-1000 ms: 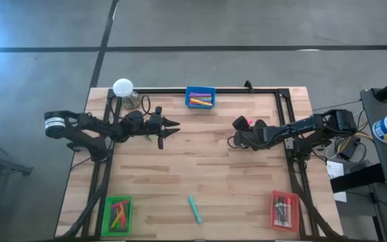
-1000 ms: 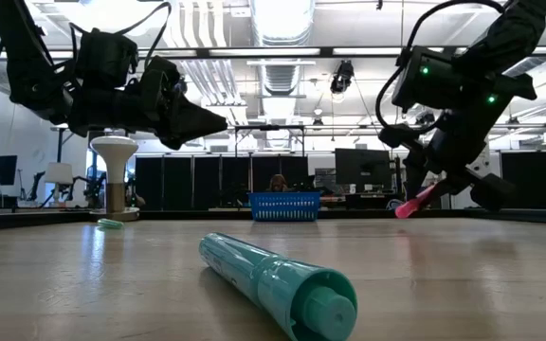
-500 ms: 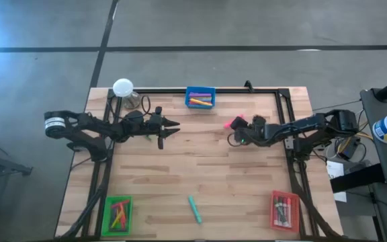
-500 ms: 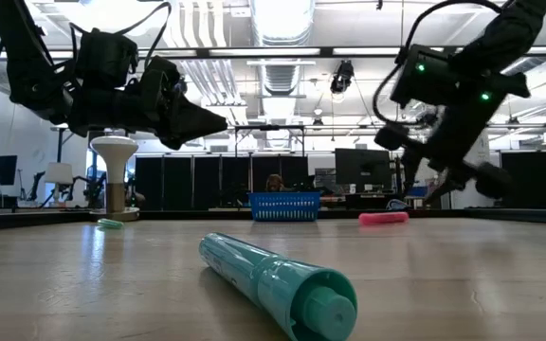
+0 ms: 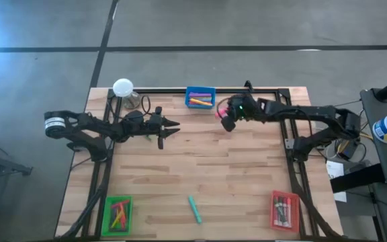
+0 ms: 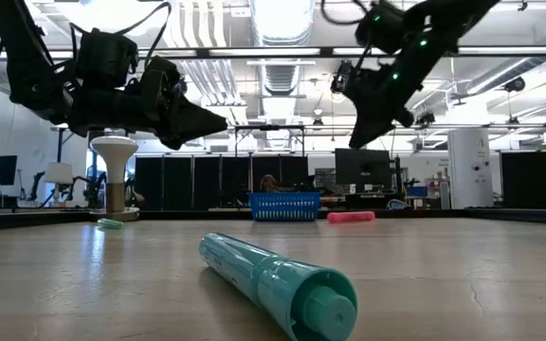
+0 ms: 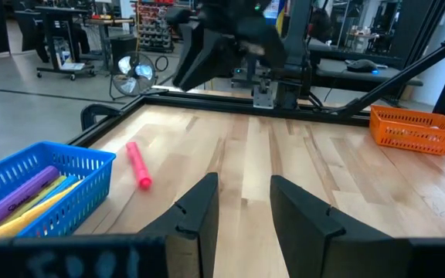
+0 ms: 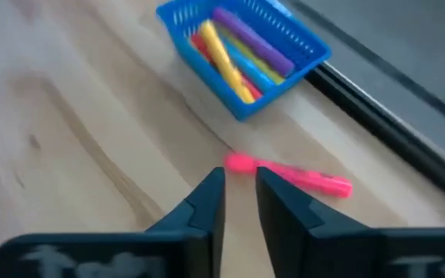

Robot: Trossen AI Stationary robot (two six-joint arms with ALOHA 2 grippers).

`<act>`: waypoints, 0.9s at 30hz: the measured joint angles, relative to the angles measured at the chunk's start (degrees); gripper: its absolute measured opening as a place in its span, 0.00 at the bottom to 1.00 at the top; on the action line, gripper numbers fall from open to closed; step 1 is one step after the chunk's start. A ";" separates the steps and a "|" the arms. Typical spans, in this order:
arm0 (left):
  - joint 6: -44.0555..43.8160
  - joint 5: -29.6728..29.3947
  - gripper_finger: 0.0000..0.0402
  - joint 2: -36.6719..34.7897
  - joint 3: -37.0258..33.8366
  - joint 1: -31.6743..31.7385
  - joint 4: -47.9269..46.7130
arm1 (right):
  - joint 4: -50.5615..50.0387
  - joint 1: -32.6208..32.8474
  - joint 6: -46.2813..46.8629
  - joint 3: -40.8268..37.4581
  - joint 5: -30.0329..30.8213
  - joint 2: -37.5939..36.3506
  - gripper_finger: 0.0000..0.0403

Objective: Pick & Place Markers
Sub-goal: Put the pink highlighter into the blue bin

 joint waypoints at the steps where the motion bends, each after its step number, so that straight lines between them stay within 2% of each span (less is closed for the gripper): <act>1: 0.00 0.01 0.28 0.00 0.00 0.00 0.00 | -1.66 -1.11 -2.99 1.32 -1.12 1.17 0.15; 5: 0.00 -0.01 0.28 0.00 0.00 0.00 0.00 | -6.15 -5.08 -13.70 6.28 -7.18 6.31 0.10; 9: 0.00 0.00 0.28 0.00 0.00 0.00 0.00 | -11.69 -7.64 -22.07 11.84 -8.43 11.43 0.11; 14: 0.00 0.01 0.28 0.00 0.00 0.01 -0.02 | -18.56 -11.56 -31.88 18.27 -8.08 17.82 0.19; 21: 0.00 0.01 0.28 0.00 0.00 -0.01 -0.02 | -19.00 -16.72 -44.62 22.43 -11.09 25.57 0.32; 27: 0.00 0.00 0.28 0.00 0.00 0.00 -0.02 | -19.06 -17.43 -51.85 25.43 -12.03 31.72 0.39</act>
